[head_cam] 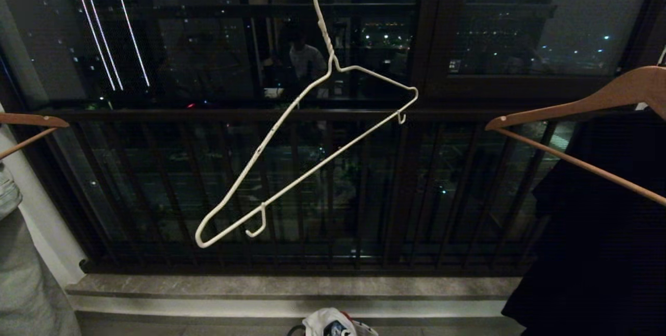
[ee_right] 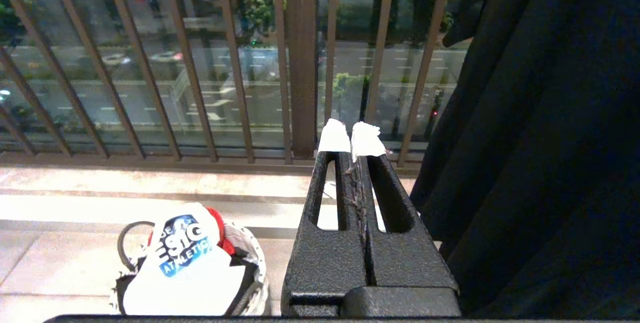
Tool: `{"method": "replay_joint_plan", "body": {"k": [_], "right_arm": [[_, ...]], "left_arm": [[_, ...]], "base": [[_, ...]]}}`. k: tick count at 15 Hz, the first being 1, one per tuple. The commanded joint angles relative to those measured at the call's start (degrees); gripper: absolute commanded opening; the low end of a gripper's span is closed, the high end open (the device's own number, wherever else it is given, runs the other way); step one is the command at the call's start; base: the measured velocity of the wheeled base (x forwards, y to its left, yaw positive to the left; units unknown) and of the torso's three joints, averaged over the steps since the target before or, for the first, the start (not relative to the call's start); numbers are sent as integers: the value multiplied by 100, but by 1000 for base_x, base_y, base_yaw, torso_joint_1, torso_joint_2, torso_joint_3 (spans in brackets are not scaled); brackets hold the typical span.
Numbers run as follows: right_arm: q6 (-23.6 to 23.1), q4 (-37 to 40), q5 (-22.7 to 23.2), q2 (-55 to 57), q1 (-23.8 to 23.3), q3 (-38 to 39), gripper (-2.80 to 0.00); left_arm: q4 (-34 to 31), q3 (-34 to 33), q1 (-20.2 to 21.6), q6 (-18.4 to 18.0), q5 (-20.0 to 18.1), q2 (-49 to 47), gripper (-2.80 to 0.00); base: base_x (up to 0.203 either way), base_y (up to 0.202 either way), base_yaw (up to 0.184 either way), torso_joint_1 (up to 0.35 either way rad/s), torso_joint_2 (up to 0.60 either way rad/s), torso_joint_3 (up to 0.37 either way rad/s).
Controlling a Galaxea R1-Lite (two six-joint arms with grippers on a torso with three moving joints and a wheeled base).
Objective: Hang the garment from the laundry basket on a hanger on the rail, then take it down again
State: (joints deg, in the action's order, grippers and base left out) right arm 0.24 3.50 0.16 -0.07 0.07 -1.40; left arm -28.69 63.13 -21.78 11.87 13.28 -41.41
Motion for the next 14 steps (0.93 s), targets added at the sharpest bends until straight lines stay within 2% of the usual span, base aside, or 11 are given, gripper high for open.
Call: {"method": "replay_joint_plan", "body": {"k": [1,3,4,9,11,14], "right_arm": [[2,2,2,7,1,0,-280],[2,2,2,7,1,0,-280],[2,2,2,7,1,0,-280],[2,2,2,7,1,0,-280],[2,2,2,7,1,0,-280],[2,2,2,7,1,0,-280]], "left_arm": [[17,-701,1074,-3,14,1464,-280],[40,-1276,1783,-111,-108,2134,-280],[47,-1585,1928,-205,-225,2478,-280],[294,-3525,2108,-734,-689,3661,-280],[937,-4508,2118,-1075,-897,3948,-280],[2263,-5777,2124,-1569,-1029,4095,-280]], "base": [[0,0,0,0,0,0],[0,0,0,0,0,0],[0,0,0,0,0,0],[0,0,0,0,0,0],[0,0,0,0,0,0],[0,0,0,0,0,0]]}}
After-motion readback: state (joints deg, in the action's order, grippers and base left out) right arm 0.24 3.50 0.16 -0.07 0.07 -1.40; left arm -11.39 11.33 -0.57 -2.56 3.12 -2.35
